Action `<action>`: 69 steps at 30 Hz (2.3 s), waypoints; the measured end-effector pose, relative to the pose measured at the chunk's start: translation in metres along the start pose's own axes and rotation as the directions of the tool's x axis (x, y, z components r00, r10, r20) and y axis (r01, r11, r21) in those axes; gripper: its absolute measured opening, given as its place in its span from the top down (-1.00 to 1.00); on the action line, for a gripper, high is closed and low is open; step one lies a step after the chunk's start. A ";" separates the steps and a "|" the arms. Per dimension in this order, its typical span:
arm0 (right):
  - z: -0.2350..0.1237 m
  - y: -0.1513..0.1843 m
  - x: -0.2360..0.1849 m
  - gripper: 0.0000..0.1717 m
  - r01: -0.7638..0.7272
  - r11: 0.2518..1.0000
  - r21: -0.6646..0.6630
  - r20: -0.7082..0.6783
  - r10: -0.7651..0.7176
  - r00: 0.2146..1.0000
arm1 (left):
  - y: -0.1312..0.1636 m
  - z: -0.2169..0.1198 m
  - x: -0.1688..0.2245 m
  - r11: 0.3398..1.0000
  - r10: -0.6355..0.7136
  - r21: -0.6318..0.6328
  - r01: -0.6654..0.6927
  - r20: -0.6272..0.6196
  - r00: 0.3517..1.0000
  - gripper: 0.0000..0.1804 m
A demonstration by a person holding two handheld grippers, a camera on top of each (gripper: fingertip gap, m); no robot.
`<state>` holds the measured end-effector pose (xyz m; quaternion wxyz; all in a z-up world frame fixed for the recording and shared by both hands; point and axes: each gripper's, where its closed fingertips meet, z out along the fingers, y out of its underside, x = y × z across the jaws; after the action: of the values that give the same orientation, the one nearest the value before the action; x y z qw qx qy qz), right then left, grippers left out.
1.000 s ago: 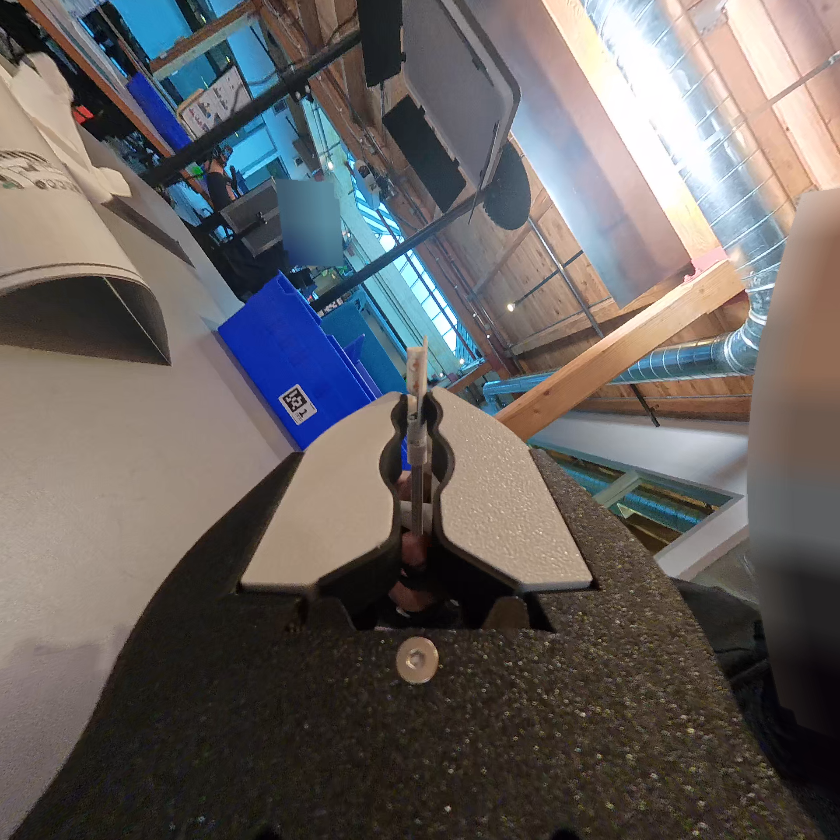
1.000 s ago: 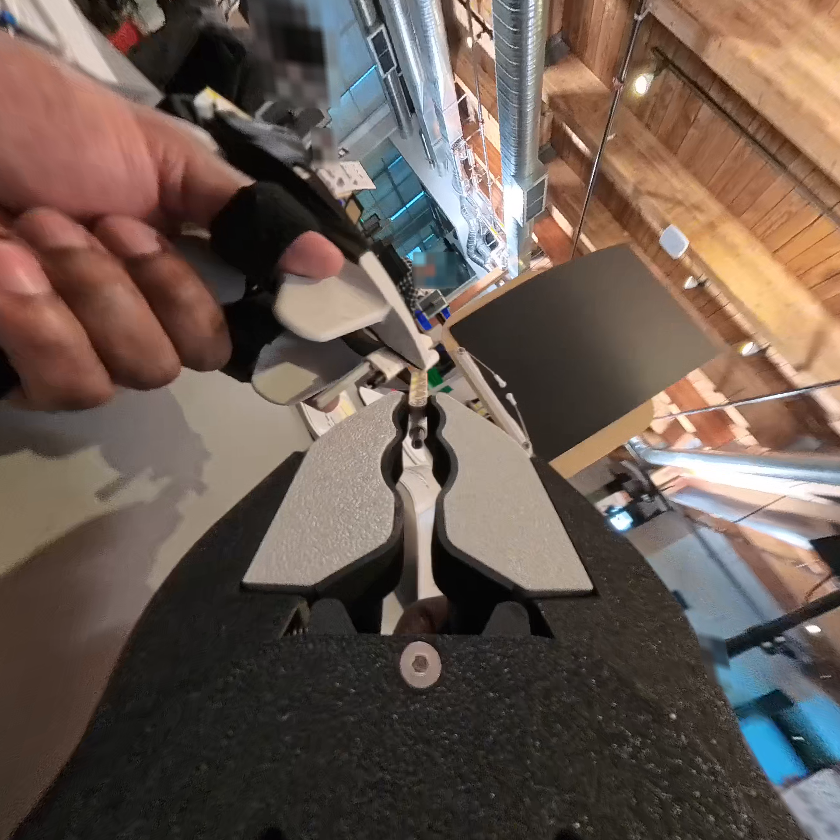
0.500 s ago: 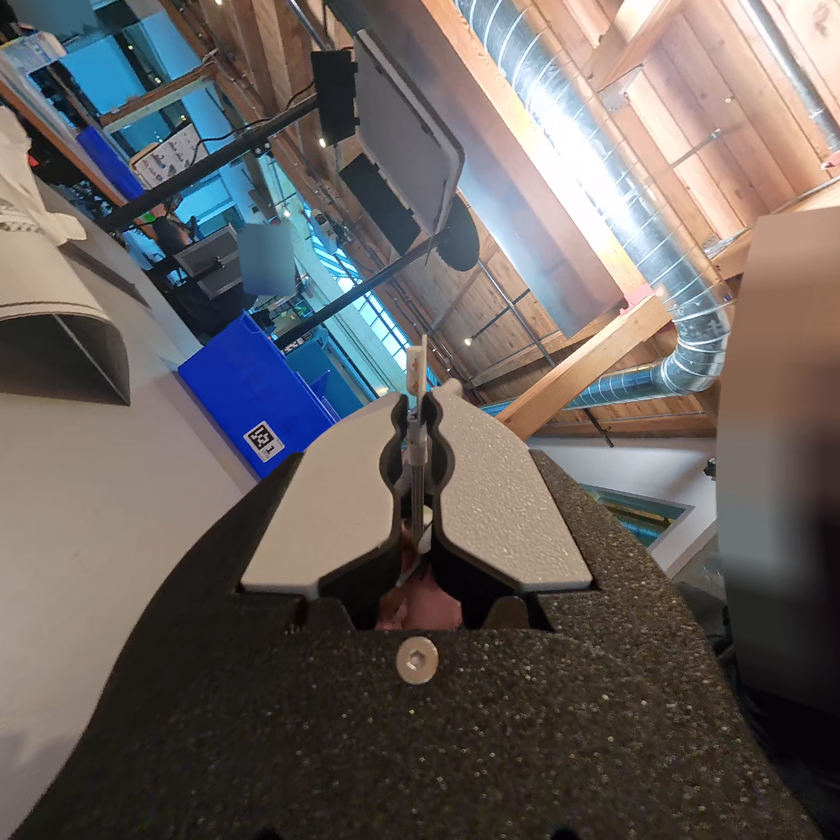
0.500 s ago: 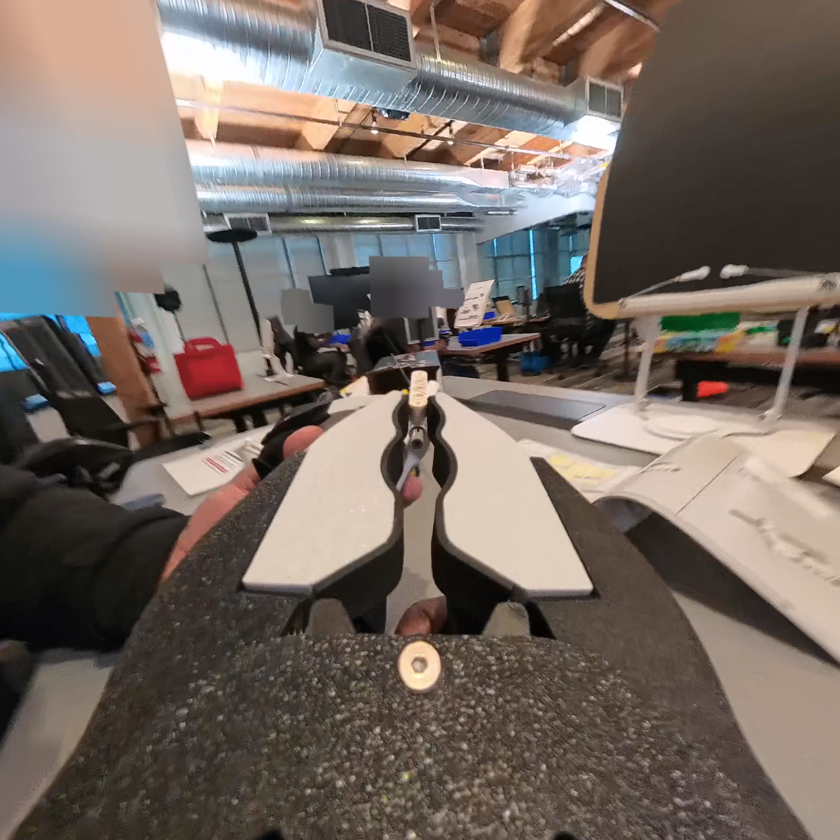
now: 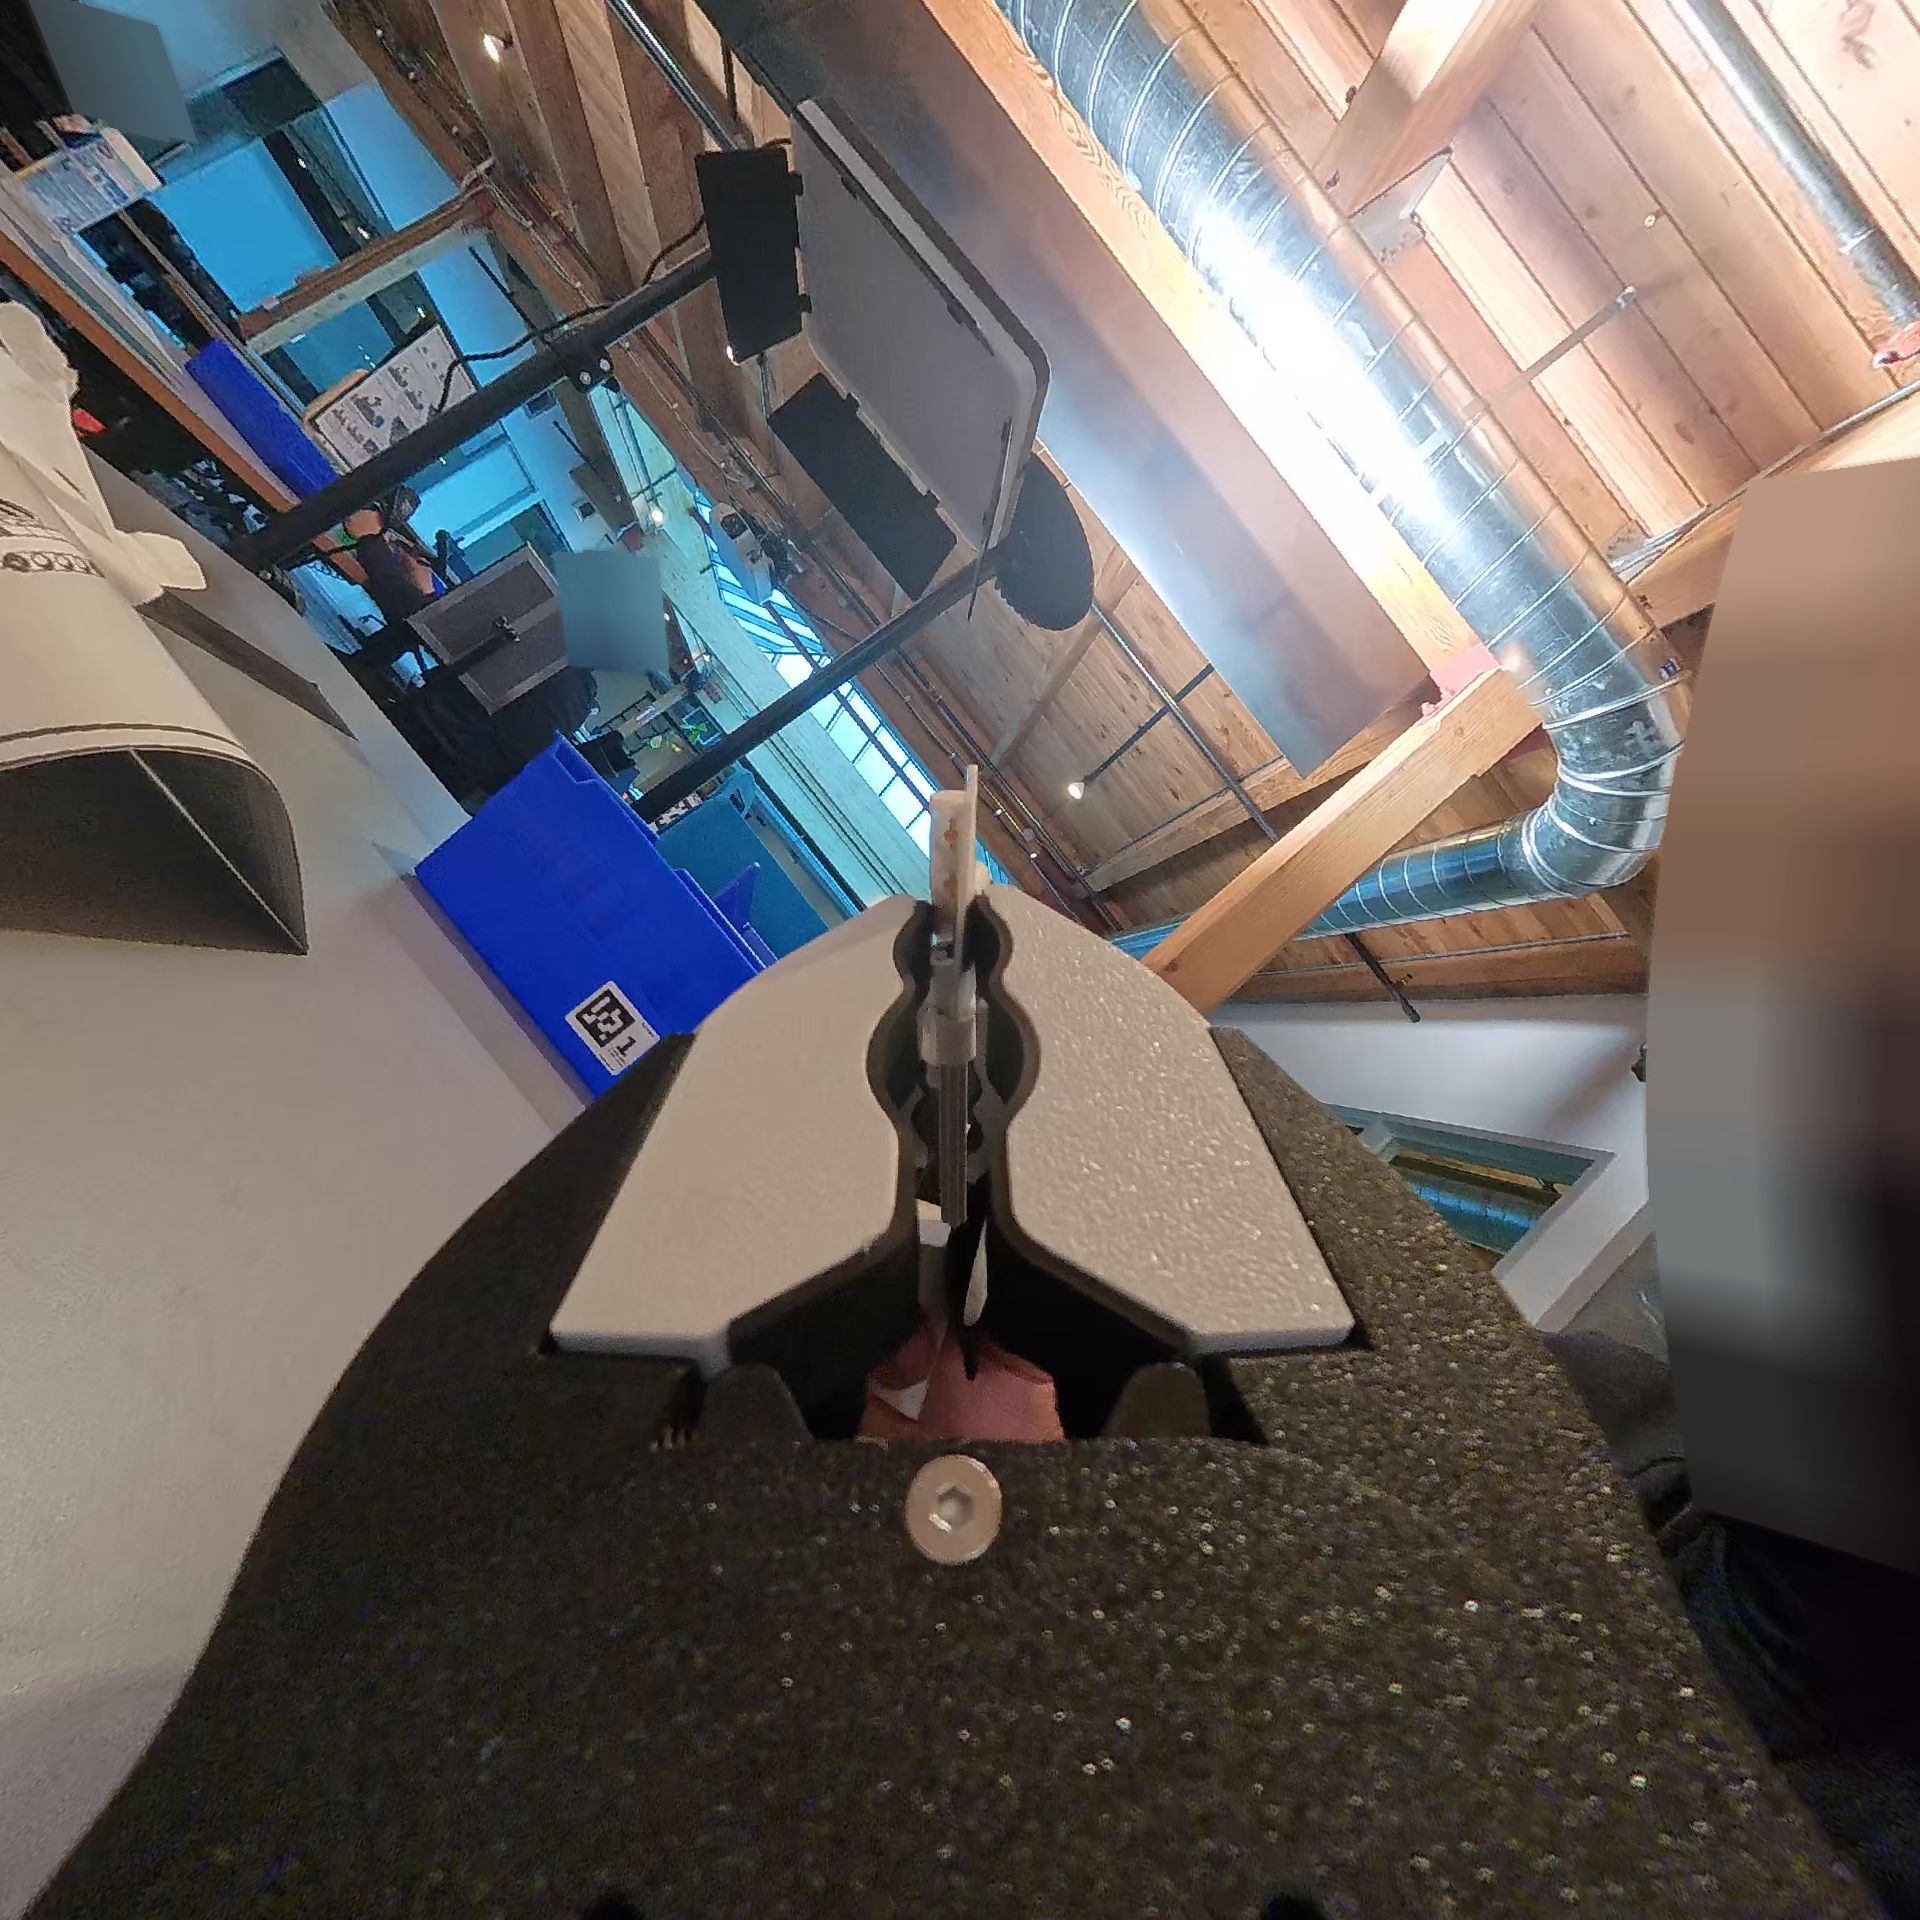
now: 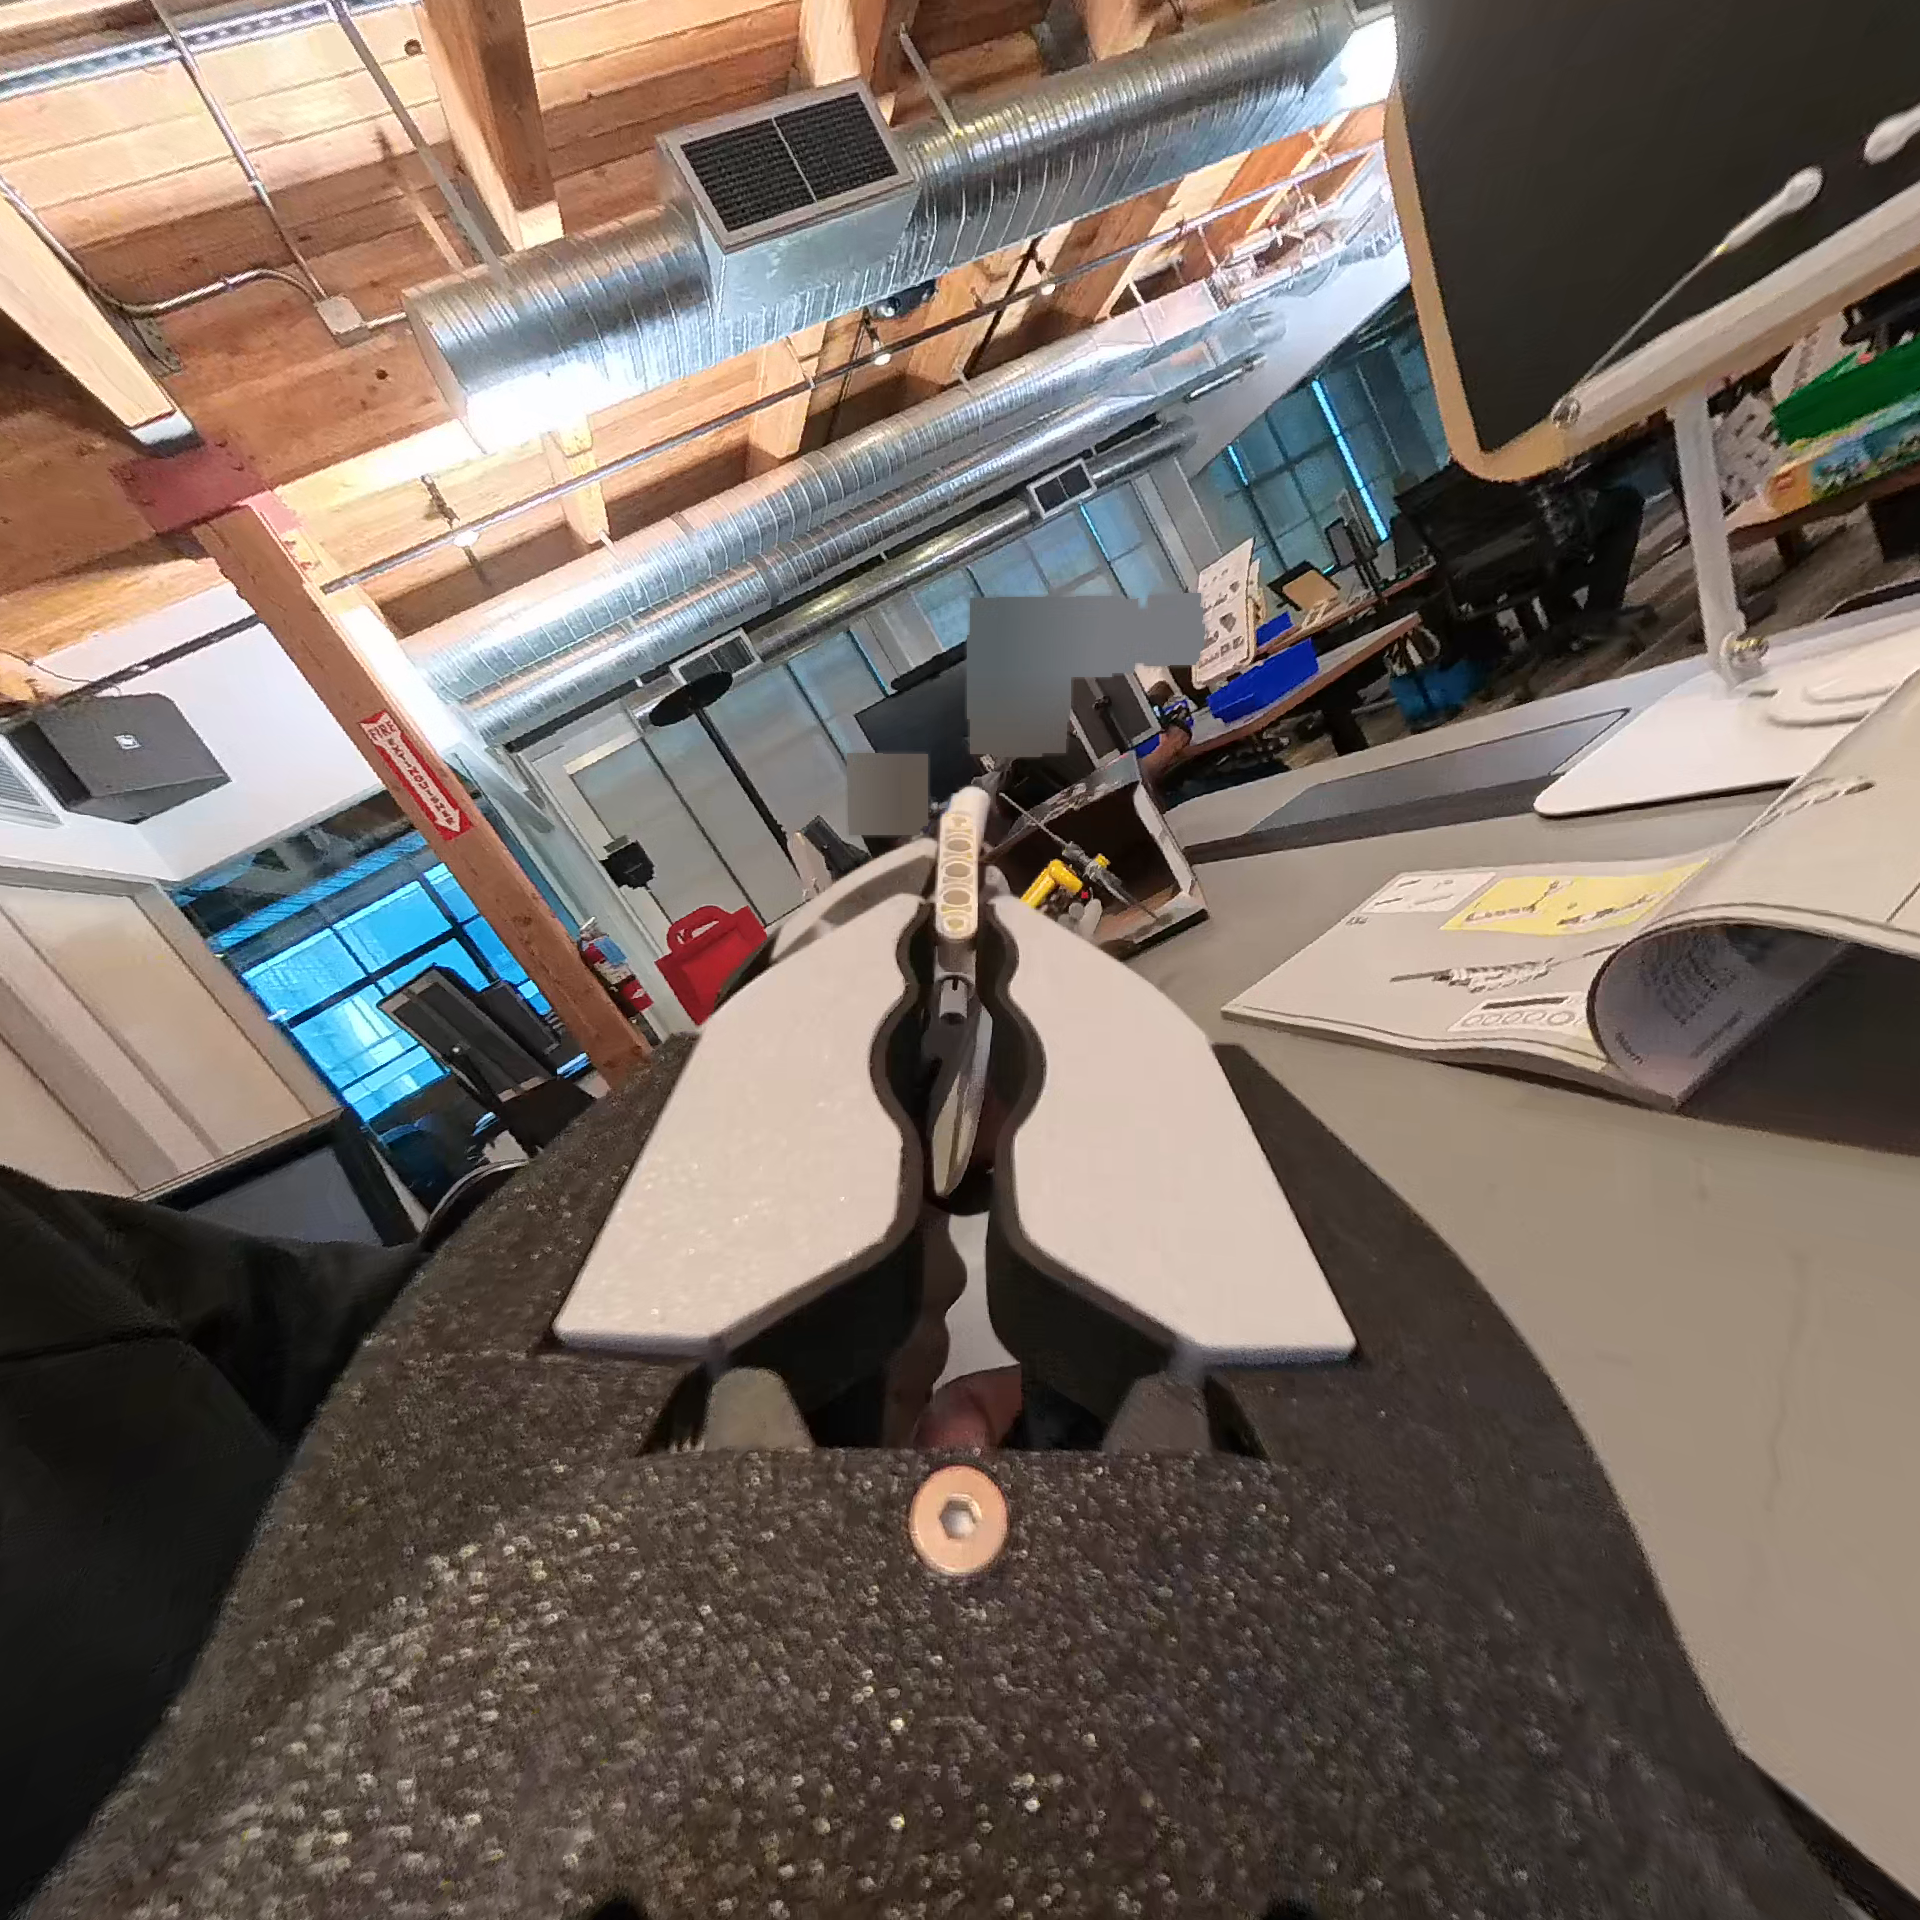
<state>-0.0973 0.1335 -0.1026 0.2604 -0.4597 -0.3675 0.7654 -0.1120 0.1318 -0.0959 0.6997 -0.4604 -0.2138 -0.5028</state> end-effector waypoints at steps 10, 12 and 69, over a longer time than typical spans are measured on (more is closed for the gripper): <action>0.002 0.014 0.004 0.91 -0.136 0.988 -0.071 0.033 0.138 0.990 | -0.001 -0.003 -0.005 1.000 0.024 -0.004 -0.024 0.018 1.000 0.92; 0.003 0.016 0.005 0.92 -0.162 0.983 -0.089 0.041 0.166 0.985 | -0.001 -0.004 -0.006 1.000 0.028 -0.009 -0.027 0.020 0.999 0.92; -0.004 0.010 0.017 0.92 -0.296 0.949 -0.109 0.040 0.301 0.953 | 0.028 -0.003 -0.019 0.964 0.151 -0.234 -0.125 0.098 0.984 0.92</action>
<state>-0.1018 0.1416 -0.1207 0.1074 -0.5009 -0.3393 0.7890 -0.0951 0.1404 -0.1241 0.6623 -0.5793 -0.1624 -0.4465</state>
